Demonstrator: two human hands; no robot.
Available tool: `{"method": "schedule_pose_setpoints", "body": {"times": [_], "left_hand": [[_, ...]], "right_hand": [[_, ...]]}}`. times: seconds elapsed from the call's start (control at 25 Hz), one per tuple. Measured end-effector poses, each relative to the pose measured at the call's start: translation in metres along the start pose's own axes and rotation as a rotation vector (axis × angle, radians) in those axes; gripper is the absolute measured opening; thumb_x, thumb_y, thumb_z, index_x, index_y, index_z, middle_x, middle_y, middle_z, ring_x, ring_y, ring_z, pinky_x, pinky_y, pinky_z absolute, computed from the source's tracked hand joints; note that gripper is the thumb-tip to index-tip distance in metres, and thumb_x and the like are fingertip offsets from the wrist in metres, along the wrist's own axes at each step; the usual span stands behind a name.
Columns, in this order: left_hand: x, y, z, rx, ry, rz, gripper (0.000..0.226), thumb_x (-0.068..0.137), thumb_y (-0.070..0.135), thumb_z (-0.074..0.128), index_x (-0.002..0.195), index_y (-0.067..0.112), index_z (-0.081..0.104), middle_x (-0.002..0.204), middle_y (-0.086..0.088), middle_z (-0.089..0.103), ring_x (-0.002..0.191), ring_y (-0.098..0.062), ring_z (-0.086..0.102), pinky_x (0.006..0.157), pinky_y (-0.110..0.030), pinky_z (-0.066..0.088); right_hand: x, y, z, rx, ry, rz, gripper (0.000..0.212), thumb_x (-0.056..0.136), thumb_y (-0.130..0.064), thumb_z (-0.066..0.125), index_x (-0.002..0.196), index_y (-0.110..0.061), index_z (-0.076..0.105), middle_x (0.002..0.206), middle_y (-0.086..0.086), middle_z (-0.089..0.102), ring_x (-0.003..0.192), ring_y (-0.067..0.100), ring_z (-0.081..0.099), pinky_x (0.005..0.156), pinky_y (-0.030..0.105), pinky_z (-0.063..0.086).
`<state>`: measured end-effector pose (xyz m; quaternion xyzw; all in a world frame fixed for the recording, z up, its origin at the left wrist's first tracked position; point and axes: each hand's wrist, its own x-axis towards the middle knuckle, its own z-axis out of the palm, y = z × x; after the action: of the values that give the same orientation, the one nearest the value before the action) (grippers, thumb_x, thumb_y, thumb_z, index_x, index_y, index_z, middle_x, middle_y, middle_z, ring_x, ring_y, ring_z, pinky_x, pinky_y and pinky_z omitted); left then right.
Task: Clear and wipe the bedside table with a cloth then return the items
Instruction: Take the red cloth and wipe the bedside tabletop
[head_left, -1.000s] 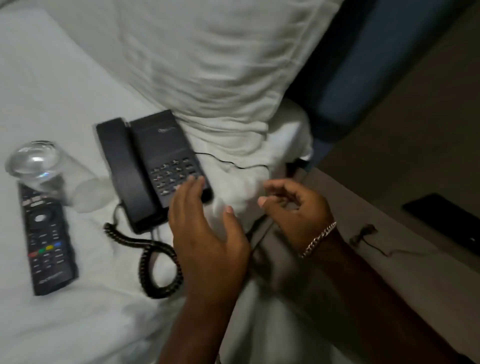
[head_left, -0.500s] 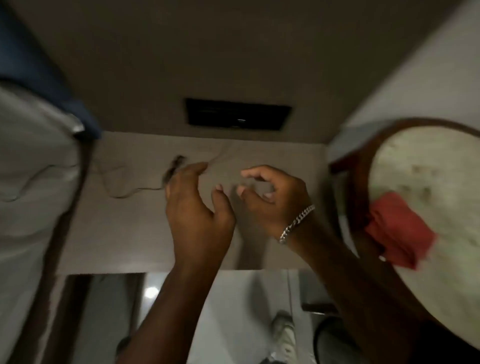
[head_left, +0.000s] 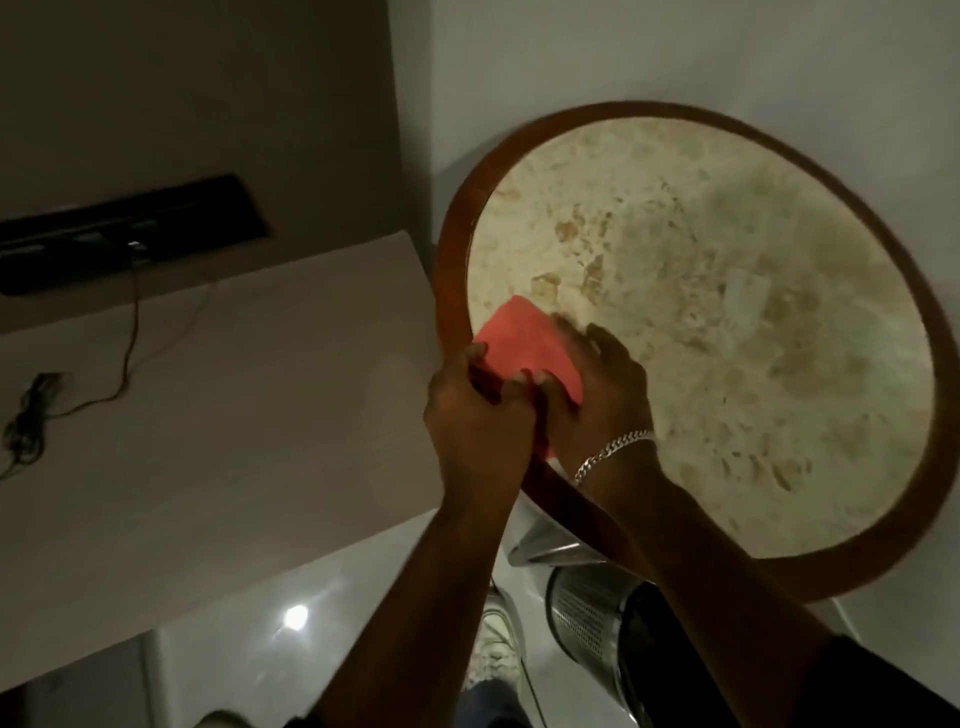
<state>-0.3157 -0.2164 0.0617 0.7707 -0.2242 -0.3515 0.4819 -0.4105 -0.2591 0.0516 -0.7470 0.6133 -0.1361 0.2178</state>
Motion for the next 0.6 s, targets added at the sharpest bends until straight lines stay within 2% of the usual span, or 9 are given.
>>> {"method": "schedule_pose_setpoints", "body": {"times": [0.08,0.16,0.28,0.36,0.4,0.48,0.56,0.6], "left_hand": [[0.007,-0.006,0.000,-0.051,0.044,-0.043,0.040,0.079,0.006,0.071,0.115,0.019,0.061,0.102,0.004,0.063,0.093,-0.014,0.063,0.077,-0.023,0.054],[0.015,-0.011,-0.017,-0.187,0.089,-0.110,0.041,0.074,-0.004,0.070,0.107,0.018,0.062,0.094,0.000,0.066,0.084,-0.021,0.067,0.072,-0.033,0.060],[0.046,-0.026,-0.060,-0.372,0.165,-0.067,0.040,0.073,-0.013,0.065,0.106,0.011,0.063,0.098,-0.016,0.069,0.087,-0.032,0.069,0.078,-0.050,0.060],[0.080,-0.045,-0.096,-0.414,0.203,0.020,0.037,0.076,-0.011,0.063,0.106,0.011,0.061,0.101,-0.018,0.068,0.093,-0.038,0.067,0.082,-0.052,0.059],[0.098,-0.056,-0.114,-0.389,0.208,0.050,0.036,0.078,-0.009,0.064,0.107,0.013,0.059,0.100,-0.014,0.067,0.094,-0.036,0.067,0.081,-0.048,0.058],[0.130,-0.085,-0.145,-0.163,0.168,0.081,0.038,0.083,-0.004,0.064,0.116,0.013,0.058,0.101,-0.007,0.066,0.098,-0.029,0.067,0.082,-0.035,0.053],[0.156,-0.127,-0.170,0.303,-0.006,0.151,0.047,0.088,0.005,0.063,0.134,0.007,0.051,0.130,-0.015,0.059,0.126,-0.031,0.054,0.100,-0.033,0.043],[0.164,-0.146,-0.178,0.574,-0.137,0.223,0.056,0.091,0.015,0.060,0.143,0.006,0.042,0.150,-0.018,0.044,0.142,-0.033,0.038,0.113,-0.038,0.032]], "right_hand": [[0.000,-0.004,0.010,0.064,0.016,-0.055,0.050,0.090,-0.021,0.059,0.138,-0.022,0.047,0.138,0.015,0.048,0.121,0.036,0.045,0.101,0.042,0.038],[0.003,-0.023,0.019,0.170,0.030,-0.122,0.046,0.084,-0.009,0.063,0.130,-0.016,0.056,0.129,0.015,0.055,0.114,0.034,0.051,0.098,0.042,0.044],[0.015,-0.072,0.042,0.276,0.078,-0.257,0.042,0.079,-0.005,0.067,0.119,-0.013,0.064,0.118,0.015,0.059,0.108,0.029,0.057,0.097,0.036,0.045],[0.028,-0.111,0.073,0.309,0.062,-0.312,0.039,0.081,-0.008,0.067,0.119,-0.014,0.064,0.119,0.016,0.058,0.109,0.028,0.056,0.098,0.031,0.042],[0.036,-0.126,0.090,0.311,0.041,-0.308,0.040,0.082,-0.007,0.066,0.121,-0.014,0.063,0.121,0.017,0.057,0.112,0.029,0.054,0.101,0.031,0.040],[0.057,-0.142,0.124,0.242,-0.043,-0.252,0.046,0.081,-0.005,0.061,0.126,-0.014,0.059,0.128,0.019,0.051,0.119,0.033,0.049,0.108,0.039,0.036],[0.076,-0.141,0.160,0.008,-0.151,-0.181,0.054,0.082,-0.011,0.058,0.135,-0.020,0.050,0.142,0.018,0.041,0.131,0.037,0.038,0.113,0.043,0.029],[0.084,-0.136,0.178,-0.107,-0.195,-0.183,0.054,0.085,-0.020,0.056,0.138,-0.025,0.045,0.149,0.016,0.034,0.136,0.037,0.030,0.115,0.044,0.025]]}}
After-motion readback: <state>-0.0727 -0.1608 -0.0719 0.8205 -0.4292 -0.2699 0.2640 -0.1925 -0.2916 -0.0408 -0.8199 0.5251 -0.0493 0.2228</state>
